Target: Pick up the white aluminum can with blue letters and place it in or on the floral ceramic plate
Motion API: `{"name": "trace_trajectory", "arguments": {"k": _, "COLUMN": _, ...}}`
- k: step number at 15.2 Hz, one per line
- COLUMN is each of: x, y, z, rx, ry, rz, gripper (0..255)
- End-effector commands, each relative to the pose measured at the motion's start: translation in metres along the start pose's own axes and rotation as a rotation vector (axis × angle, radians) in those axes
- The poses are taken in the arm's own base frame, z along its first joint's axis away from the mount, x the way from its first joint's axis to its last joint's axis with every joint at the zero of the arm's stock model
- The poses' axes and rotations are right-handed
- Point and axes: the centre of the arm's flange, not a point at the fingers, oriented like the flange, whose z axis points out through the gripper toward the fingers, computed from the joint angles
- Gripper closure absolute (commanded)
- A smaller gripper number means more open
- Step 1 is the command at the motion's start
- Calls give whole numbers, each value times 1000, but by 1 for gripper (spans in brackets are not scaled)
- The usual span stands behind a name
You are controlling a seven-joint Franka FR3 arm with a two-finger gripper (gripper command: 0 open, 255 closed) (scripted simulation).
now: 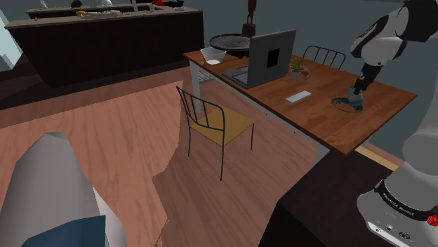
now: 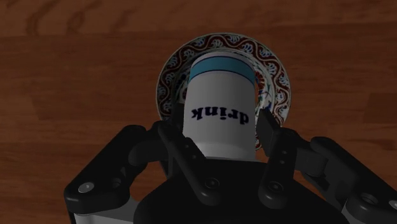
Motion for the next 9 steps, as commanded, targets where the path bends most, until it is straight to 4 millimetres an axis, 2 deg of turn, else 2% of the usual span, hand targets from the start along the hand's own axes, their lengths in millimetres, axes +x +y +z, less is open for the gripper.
{"name": "trace_trajectory", "arguments": {"k": 1, "x": 0, "y": -2, "z": 8, "rx": -1, "ry": 1, "rz": 0, "gripper": 255}}
{"name": "trace_trajectory", "arguments": {"k": 8, "x": 0, "y": -2, "z": 8, "rx": -1, "ry": 1, "rz": 0, "gripper": 255}}
{"name": "trace_trajectory", "arguments": {"k": 9, "x": 0, "y": -2, "z": 8, "rx": -1, "ry": 1, "rz": 0, "gripper": 0}}
